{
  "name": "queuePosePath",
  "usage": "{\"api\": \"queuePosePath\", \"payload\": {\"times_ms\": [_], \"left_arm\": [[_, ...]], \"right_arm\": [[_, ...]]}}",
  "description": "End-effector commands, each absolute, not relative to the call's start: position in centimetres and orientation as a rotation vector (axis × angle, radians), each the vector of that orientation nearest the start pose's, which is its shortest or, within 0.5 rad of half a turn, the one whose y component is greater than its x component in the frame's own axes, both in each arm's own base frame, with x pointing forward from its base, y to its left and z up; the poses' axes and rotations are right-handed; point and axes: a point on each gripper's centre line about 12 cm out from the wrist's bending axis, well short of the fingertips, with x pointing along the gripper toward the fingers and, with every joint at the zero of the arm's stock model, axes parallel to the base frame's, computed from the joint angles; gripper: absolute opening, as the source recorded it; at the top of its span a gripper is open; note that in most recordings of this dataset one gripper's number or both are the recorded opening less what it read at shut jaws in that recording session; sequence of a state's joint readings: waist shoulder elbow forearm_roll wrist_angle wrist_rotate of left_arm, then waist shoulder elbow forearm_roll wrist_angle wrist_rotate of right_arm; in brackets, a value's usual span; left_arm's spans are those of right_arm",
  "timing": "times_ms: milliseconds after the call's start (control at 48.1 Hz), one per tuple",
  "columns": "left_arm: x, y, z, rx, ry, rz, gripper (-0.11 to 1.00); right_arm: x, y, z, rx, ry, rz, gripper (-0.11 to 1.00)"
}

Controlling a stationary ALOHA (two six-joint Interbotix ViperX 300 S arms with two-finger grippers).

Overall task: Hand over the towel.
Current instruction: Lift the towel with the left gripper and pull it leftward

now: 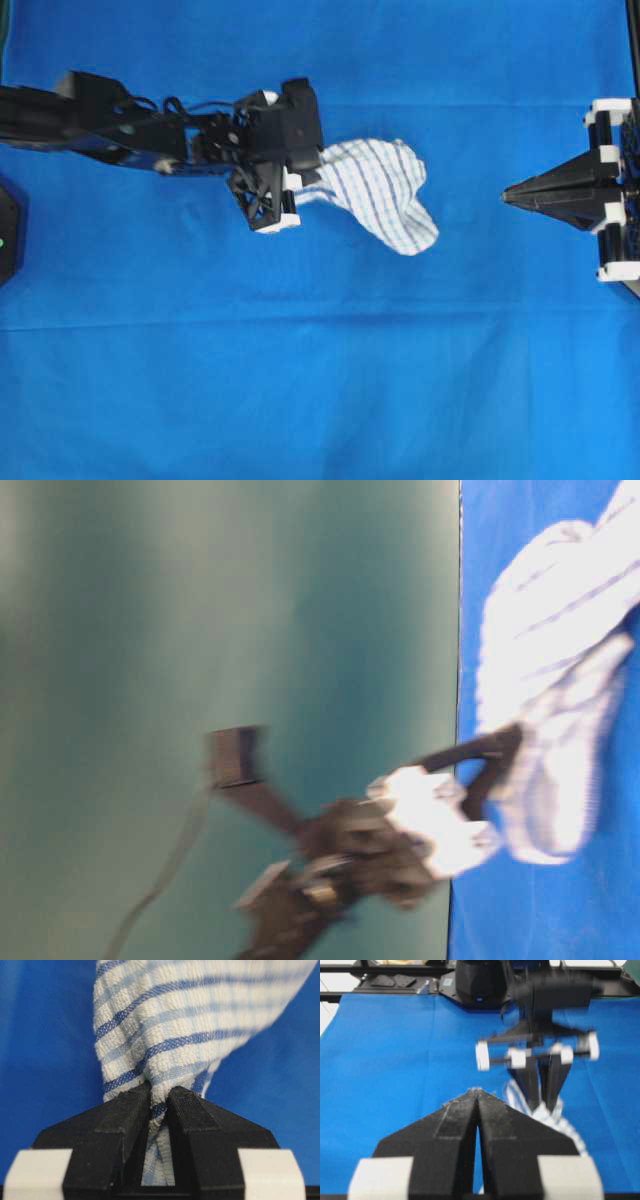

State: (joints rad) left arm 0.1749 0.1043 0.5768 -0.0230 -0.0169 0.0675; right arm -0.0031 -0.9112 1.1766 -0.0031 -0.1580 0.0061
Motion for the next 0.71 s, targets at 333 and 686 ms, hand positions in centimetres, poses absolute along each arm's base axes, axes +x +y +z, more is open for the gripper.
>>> {"api": "queuePosePath", "payload": {"times_ms": [333, 686], "left_arm": [[36.5, 5.1, 29.9, 0.018, 0.337, 0.131, 0.08], [32.2, 2.3, 33.1, 0.032, 0.182, 0.07, 0.08]], "right_arm": [[20.9, -0.1, 27.2, 0.003, 0.091, -0.004, 0.0], [20.9, -0.1, 27.3, 0.0, 0.081, -0.004, 0.0]]}}
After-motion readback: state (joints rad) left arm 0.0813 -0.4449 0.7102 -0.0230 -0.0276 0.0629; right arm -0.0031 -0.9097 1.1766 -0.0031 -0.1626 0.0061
